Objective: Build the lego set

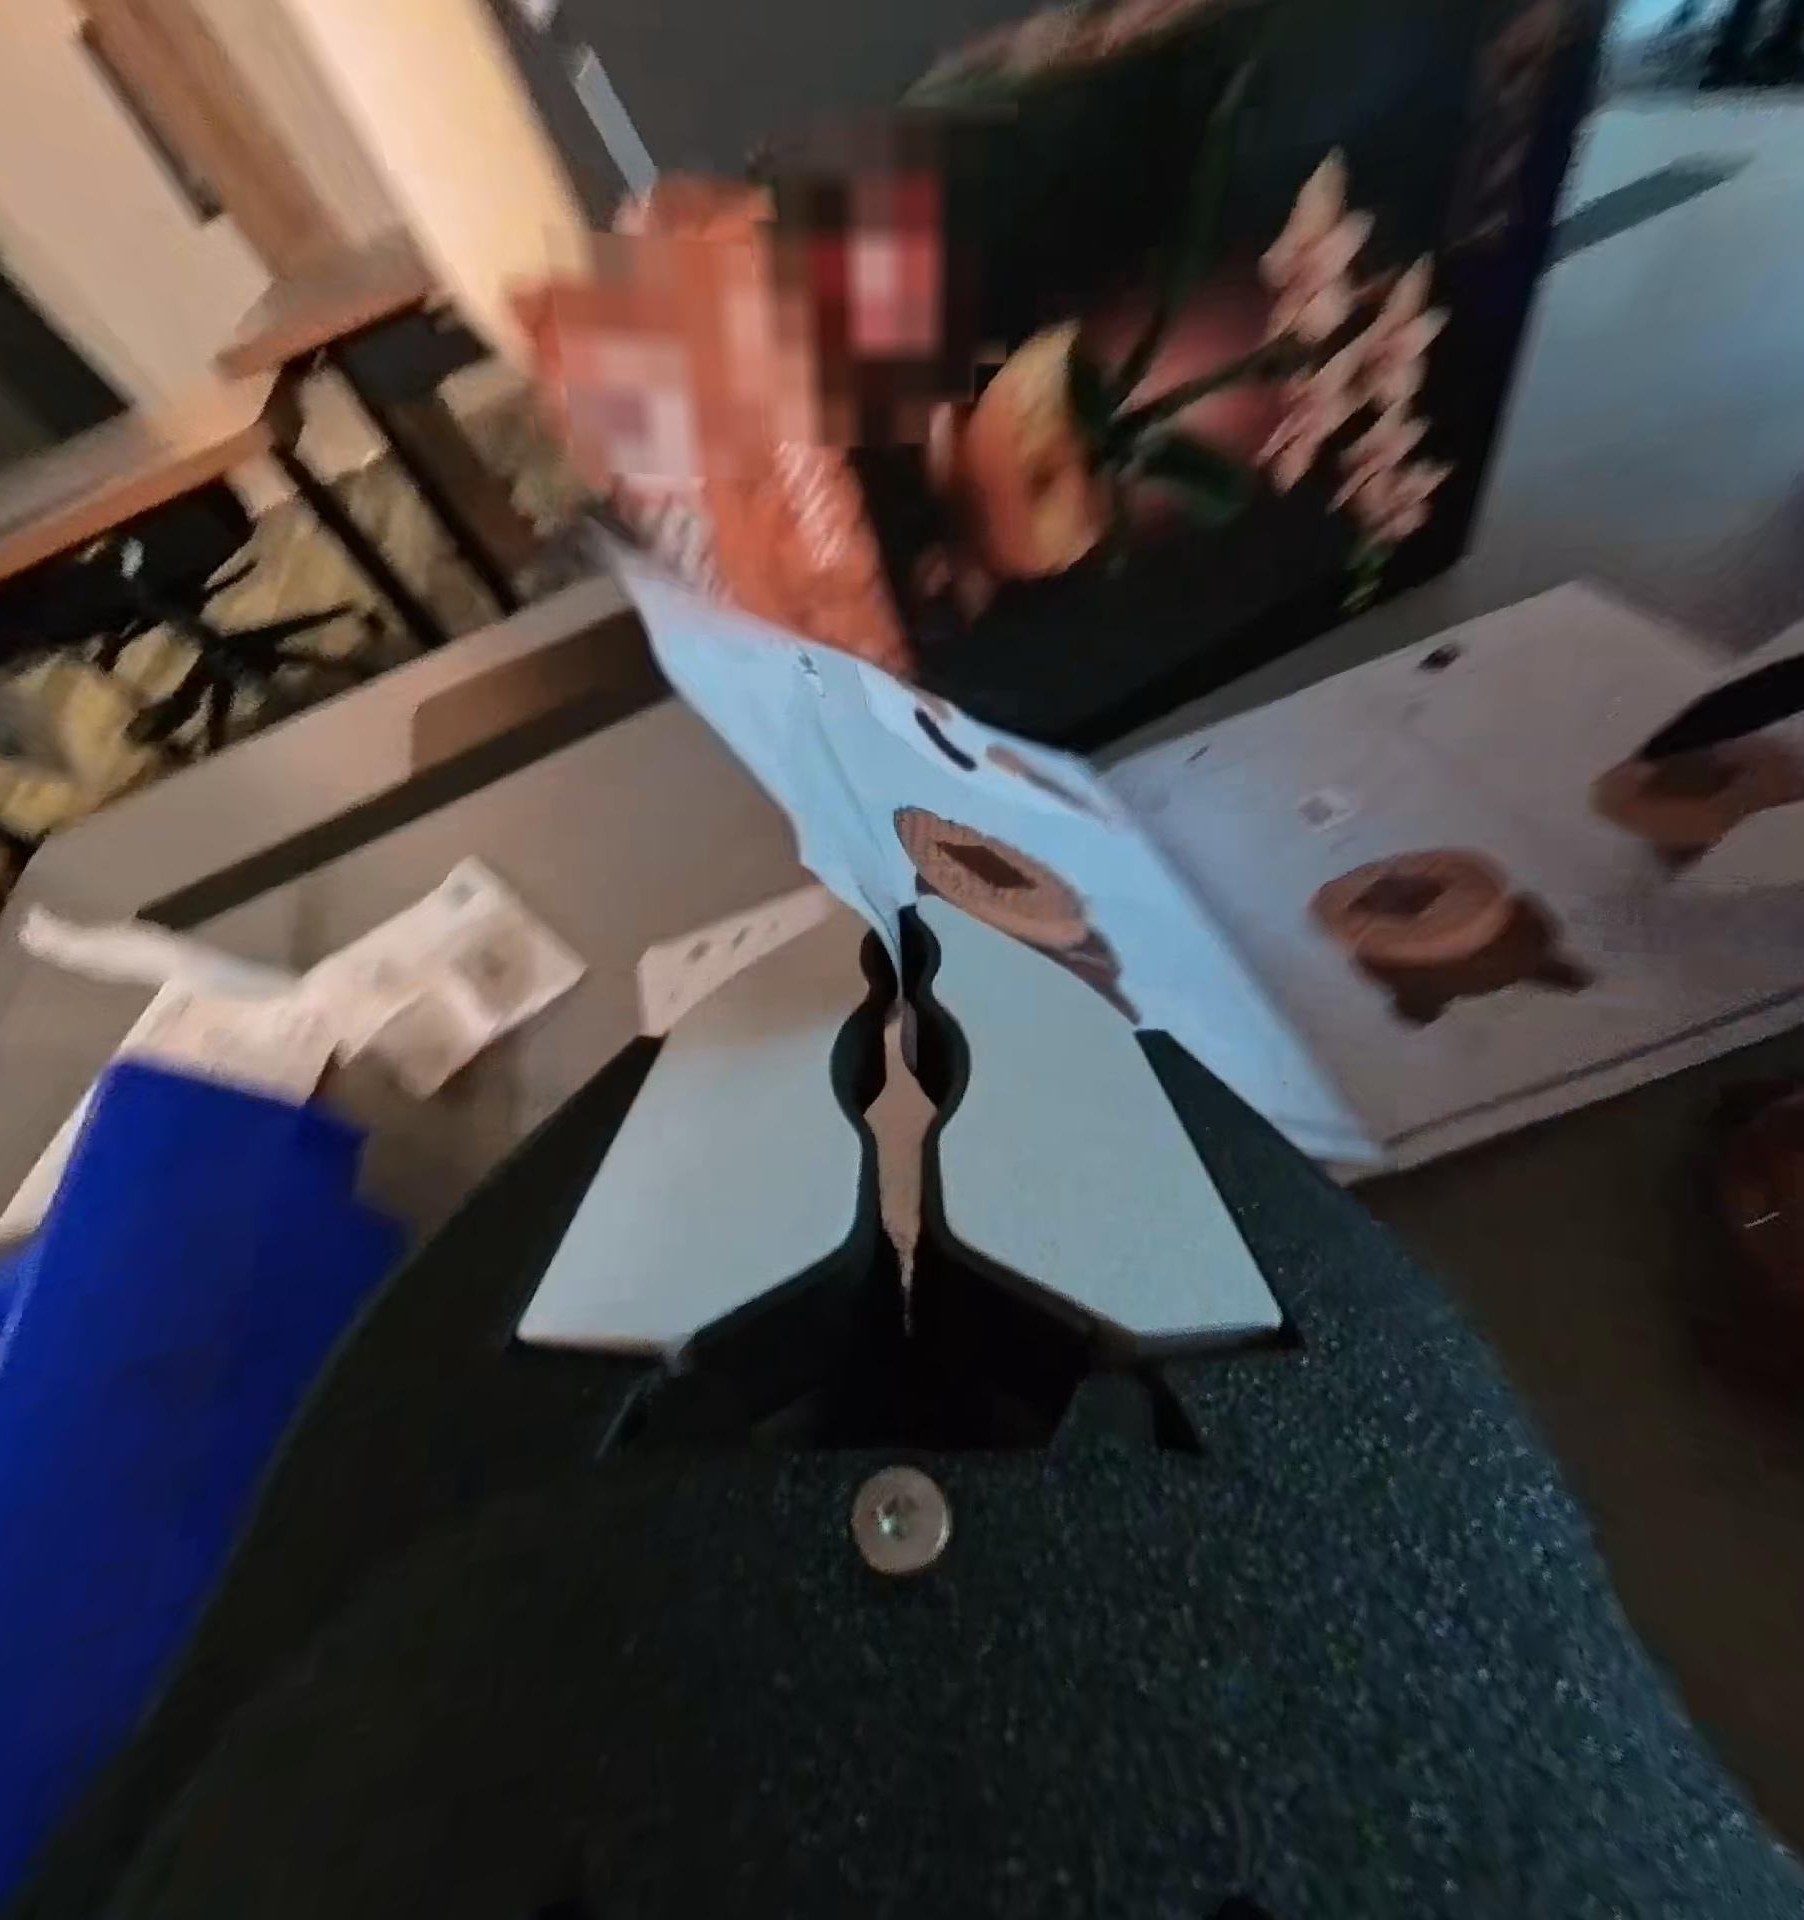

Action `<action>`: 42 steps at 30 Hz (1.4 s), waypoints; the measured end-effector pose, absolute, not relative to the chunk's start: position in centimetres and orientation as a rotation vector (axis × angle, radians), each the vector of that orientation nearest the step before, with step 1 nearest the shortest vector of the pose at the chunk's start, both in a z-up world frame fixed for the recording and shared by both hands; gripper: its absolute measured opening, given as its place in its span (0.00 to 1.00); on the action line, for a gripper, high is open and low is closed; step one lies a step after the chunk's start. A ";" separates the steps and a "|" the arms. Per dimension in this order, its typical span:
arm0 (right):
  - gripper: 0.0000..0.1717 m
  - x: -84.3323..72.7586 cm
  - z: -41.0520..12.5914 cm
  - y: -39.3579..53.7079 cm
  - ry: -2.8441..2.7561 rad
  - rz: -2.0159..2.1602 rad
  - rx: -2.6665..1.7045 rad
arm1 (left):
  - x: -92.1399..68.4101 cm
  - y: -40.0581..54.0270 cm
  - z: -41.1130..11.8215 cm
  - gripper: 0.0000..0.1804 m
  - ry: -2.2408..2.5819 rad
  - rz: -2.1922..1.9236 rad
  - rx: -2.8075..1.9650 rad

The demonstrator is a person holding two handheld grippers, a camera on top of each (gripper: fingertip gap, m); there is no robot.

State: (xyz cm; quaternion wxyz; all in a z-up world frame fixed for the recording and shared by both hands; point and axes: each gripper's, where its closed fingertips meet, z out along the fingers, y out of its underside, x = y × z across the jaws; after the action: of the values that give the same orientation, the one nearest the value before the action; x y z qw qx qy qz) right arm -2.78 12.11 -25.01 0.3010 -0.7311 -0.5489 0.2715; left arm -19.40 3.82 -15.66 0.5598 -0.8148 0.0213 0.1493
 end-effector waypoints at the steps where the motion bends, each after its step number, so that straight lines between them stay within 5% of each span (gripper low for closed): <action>1: 0.29 -2.8 -25.5 12.1 -1.478 0.684 -1.943 | -20.0 3.3 -16.3 0.00 0.036 0.369 -1.939; 8: 0.24 -2.1 -26.9 12.1 -1.605 0.558 -1.931 | -22.8 0.4 -21.1 0.01 -0.021 0.471 -2.120; 12: 0.25 -1.9 -27.1 12.3 -1.632 0.592 -1.960 | -24.4 -1.2 -21.8 0.19 -0.130 0.488 -2.163; 16: 0.28 -1.8 -27.1 12.6 -1.654 0.586 -1.963 | -26.1 -2.8 -19.4 0.25 -0.139 0.681 -2.105; 22: 0.29 -1.8 -27.1 12.7 -1.675 0.574 -1.975 | -17.7 3.6 -17.4 0.14 0.387 0.689 -1.996; 27: 0.29 -1.7 -27.1 12.9 -1.685 0.578 -1.964 | -12.1 8.7 -23.6 0.04 0.909 0.638 -2.121; 34: 0.31 -1.3 -27.1 13.6 -1.711 0.578 -1.950 | -13.9 7.9 -26.7 0.00 0.835 0.469 -2.293; 37: 0.20 -2.0 -25.7 14.5 -1.799 0.487 -1.860 | -14.4 7.8 -26.5 0.02 0.813 0.539 -2.285; 39: 0.03 -5.1 -22.8 13.9 -1.831 0.585 -1.627 | -15.0 7.6 -26.2 0.05 0.809 0.610 -2.269; 42: 0.00 -9.3 -21.7 11.5 -2.011 0.764 -1.329 | -14.7 7.5 -25.1 0.03 0.786 0.607 -2.204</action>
State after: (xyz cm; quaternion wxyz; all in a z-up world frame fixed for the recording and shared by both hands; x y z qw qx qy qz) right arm -9.31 11.49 -21.70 0.3015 -0.5011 -0.7583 0.2879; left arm -14.66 7.53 -25.09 0.3540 -0.8527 0.3040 0.2349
